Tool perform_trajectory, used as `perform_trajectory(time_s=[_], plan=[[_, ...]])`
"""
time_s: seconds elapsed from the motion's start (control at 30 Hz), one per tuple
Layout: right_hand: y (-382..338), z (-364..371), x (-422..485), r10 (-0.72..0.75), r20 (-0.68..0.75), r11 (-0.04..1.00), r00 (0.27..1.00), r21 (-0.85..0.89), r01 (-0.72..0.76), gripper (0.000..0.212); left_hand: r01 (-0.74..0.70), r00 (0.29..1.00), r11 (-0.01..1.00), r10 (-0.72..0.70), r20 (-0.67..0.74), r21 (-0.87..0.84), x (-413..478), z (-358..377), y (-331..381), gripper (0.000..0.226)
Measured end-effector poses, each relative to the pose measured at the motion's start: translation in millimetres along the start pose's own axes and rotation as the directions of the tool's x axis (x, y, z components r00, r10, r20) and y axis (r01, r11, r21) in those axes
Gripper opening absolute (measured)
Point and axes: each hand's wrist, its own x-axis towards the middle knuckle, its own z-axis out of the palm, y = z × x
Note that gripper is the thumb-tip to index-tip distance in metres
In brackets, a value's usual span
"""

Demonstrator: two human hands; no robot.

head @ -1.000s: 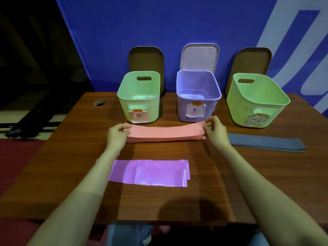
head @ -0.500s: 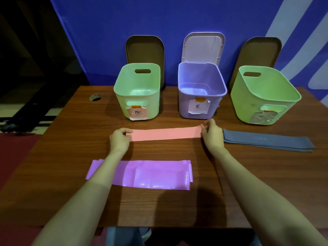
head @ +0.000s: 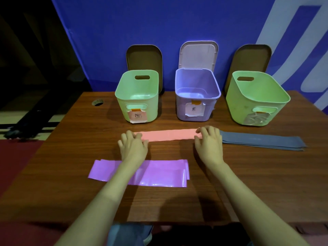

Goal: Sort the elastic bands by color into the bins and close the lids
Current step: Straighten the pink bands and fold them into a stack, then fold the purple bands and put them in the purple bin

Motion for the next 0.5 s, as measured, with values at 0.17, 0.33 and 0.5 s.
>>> perform_trajectory(time_s=[0.17, 0.33, 0.5], plan=[[-15, -23, -74, -0.149, 0.093, 0.98, 0.984, 0.147, 0.135, 0.013, -0.227, 0.969, 0.956, 0.204, -0.137, -0.186, -77, 2, 0, 0.025], [-24, -14, -105, -0.135, 0.246, 0.971, 0.96, 0.227, 0.078, 0.026, -0.157, 0.985, 0.937, 0.123, -0.125, -0.311, -112, 12, -32, 0.041], [-40, -10, -102, 0.017, 0.36, 0.996, 0.933, 0.074, -0.047, 0.03, -0.057, 0.998, 0.95, 0.048, -0.036, -0.308, -108, 7, -58, 0.036]])
